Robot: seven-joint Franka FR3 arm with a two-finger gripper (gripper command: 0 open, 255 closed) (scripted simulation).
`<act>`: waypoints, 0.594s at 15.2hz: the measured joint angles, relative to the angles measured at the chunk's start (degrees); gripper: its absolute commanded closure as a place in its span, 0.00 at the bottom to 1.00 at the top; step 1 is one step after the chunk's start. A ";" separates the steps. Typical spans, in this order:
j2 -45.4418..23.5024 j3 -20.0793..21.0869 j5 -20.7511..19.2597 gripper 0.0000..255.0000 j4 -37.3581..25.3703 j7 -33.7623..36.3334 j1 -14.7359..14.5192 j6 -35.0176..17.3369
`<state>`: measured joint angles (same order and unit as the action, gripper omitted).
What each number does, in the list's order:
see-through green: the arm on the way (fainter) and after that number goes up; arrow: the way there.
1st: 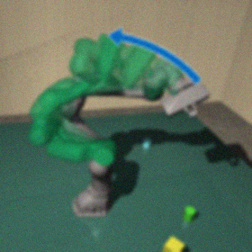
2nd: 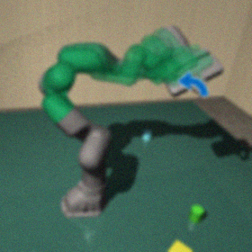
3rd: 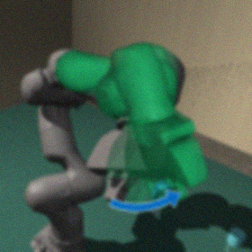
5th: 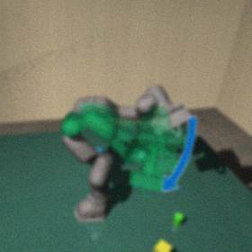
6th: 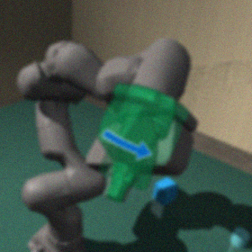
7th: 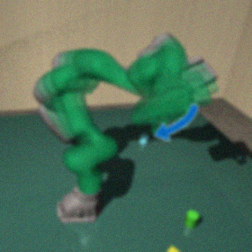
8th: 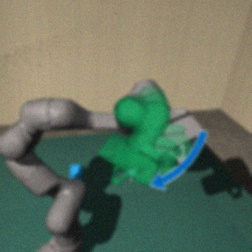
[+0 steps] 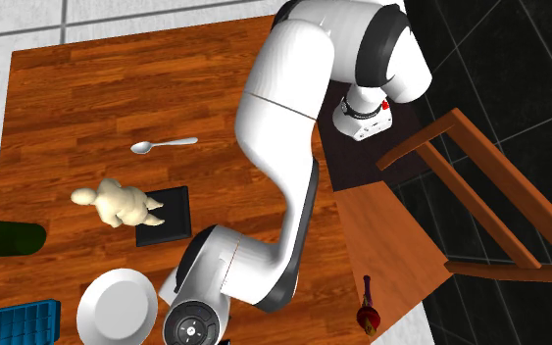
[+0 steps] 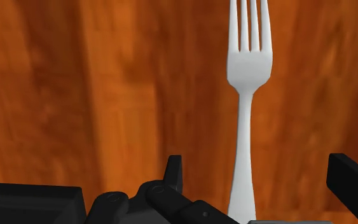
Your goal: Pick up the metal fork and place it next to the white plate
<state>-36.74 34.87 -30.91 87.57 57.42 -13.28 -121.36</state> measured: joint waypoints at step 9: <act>2.78 1.29 1.71 0.00 -0.53 -0.83 0.54 3.03</act>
